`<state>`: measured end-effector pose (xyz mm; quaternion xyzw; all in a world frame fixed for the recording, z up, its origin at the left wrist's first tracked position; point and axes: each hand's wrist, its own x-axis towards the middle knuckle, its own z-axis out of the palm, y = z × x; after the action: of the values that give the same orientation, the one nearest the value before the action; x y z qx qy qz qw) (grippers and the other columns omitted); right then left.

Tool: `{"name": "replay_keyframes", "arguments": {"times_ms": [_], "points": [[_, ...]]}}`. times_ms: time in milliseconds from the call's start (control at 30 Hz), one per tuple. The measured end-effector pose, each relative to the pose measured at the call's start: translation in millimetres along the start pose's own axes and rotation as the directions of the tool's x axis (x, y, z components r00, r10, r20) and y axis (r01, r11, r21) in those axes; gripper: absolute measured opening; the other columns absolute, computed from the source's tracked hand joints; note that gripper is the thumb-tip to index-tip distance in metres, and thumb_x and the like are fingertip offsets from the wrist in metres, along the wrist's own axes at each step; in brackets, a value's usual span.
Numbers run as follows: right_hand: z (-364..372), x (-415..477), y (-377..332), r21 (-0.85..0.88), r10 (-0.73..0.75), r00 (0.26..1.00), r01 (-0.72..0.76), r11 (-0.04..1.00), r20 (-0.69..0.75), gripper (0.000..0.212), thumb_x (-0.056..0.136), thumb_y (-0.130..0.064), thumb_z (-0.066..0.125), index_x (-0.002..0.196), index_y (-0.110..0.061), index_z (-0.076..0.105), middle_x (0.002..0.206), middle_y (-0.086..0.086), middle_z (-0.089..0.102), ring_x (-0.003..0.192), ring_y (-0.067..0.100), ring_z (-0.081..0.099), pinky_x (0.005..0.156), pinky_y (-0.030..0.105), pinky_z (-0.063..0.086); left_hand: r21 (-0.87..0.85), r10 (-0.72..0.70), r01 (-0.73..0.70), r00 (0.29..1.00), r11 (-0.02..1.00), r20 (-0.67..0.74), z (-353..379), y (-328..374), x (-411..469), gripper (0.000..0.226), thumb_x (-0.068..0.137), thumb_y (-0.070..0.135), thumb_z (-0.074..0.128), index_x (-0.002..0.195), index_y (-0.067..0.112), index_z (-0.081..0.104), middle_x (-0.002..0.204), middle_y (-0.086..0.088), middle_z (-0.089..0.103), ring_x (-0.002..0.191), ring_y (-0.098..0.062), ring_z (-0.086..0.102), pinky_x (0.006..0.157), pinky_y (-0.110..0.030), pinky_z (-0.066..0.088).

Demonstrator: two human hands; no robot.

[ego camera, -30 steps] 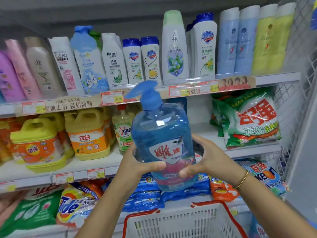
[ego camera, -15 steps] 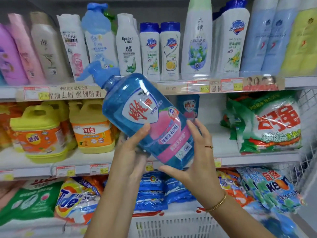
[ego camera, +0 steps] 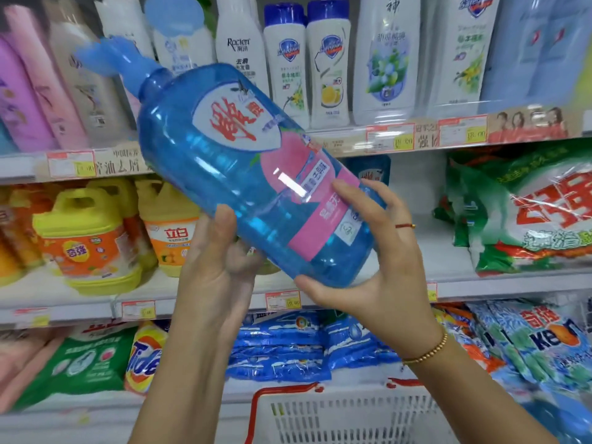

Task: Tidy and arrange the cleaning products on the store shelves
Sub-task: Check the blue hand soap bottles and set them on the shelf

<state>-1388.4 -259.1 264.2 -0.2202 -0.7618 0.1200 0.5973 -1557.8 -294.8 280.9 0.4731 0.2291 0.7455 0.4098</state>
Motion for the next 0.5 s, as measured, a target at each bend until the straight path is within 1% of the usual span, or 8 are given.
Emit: {"name": "replay_keyframes", "arguments": {"times_ms": [33,67,133,167,267,367,433,500], "points": [[-3,3,-3,0.106,0.053,0.998,-0.055,0.993,0.022,0.085,0.059,-0.036,0.084,0.134,-0.03,0.046,0.137,0.005,0.038,0.13,0.009,0.04,0.103,0.022,0.042,0.006,0.02,-0.02,0.999,1.0,0.035,3,1,-1,0.101,0.066,0.055,0.077,0.148,0.016,0.032,0.146,-0.009,0.047,0.131,-0.028,0.048,0.099,-0.049,0.048],[-5,5,-5,0.228,0.112,0.992,-0.123,0.966,0.059,0.083,0.059,-0.036,0.082,0.135,-0.032,0.047,0.136,0.003,0.042,0.128,0.013,0.044,0.101,0.028,0.046,0.015,0.031,-0.032,0.998,0.999,0.054,7,1,-2,0.1,0.068,0.052,0.077,0.148,0.016,0.031,0.146,-0.01,0.046,0.131,-0.029,0.049,0.096,-0.047,0.051],[-8,4,-8,0.41,0.196,0.971,-0.237,0.881,0.139,0.08,0.061,-0.033,0.079,0.135,-0.032,0.048,0.134,0.001,0.048,0.124,0.015,0.051,0.096,0.033,0.05,0.023,0.023,-0.025,0.998,0.999,0.059,12,-3,-7,0.102,0.066,0.051,0.08,0.148,0.017,0.03,0.144,-0.009,0.048,0.129,-0.027,0.051,0.09,-0.04,0.053],[-8,3,-9,0.443,0.22,0.96,-0.274,0.854,0.171,0.08,0.061,-0.033,0.079,0.134,-0.033,0.049,0.134,0.001,0.049,0.122,0.015,0.053,0.094,0.033,0.052,0.017,0.008,-0.009,0.998,1.0,0.056,13,-6,-9,0.105,0.064,0.052,0.081,0.148,0.016,0.029,0.144,-0.009,0.049,0.129,-0.027,0.051,0.09,-0.037,0.053],[-9,0,-13,0.444,0.269,0.933,-0.351,0.824,0.238,0.078,0.058,-0.035,0.08,0.131,-0.038,0.051,0.13,-0.004,0.054,0.118,0.01,0.057,0.088,0.028,0.054,-0.008,-0.054,0.054,0.998,0.998,0.033,8,-9,-13,0.117,0.057,0.057,0.083,0.149,0.014,0.026,0.146,-0.013,0.046,0.13,-0.029,0.05,0.09,-0.037,0.052],[-16,2,-14,0.475,0.307,0.905,-0.417,0.775,0.294,0.072,0.058,-0.037,0.078,0.126,-0.039,0.055,0.119,-0.013,0.062,0.11,0.008,0.061,0.08,0.023,0.055,0.015,-0.105,0.104,0.993,0.994,0.049,0,-10,-14,0.122,0.053,0.058,0.084,0.15,0.016,0.025,0.147,-0.016,0.042,0.129,-0.033,0.05,0.091,-0.044,0.052],[-19,4,-12,0.515,0.35,0.871,-0.488,0.705,0.345,0.066,0.06,-0.041,0.075,0.124,-0.039,0.057,0.117,-0.014,0.065,0.106,0.008,0.064,0.076,0.023,0.056,0.058,-0.121,0.118,0.991,0.991,0.06,0,-12,-13,0.123,0.048,0.058,0.087,0.15,0.029,0.024,0.147,-0.008,0.045,0.128,-0.032,0.051,0.09,-0.048,0.053],[-18,4,-9,0.554,0.397,0.829,-0.559,0.616,0.394,0.064,0.064,-0.047,0.071,0.125,-0.038,0.057,0.12,-0.008,0.064,0.108,0.013,0.064,0.079,0.031,0.057,0.067,-0.11,0.107,0.993,0.992,0.044,2,-17,-12,0.121,0.043,0.053,0.091,0.146,0.044,0.028,0.143,0.0,0.049,0.126,-0.028,0.053,0.085,-0.046,0.055]]}}
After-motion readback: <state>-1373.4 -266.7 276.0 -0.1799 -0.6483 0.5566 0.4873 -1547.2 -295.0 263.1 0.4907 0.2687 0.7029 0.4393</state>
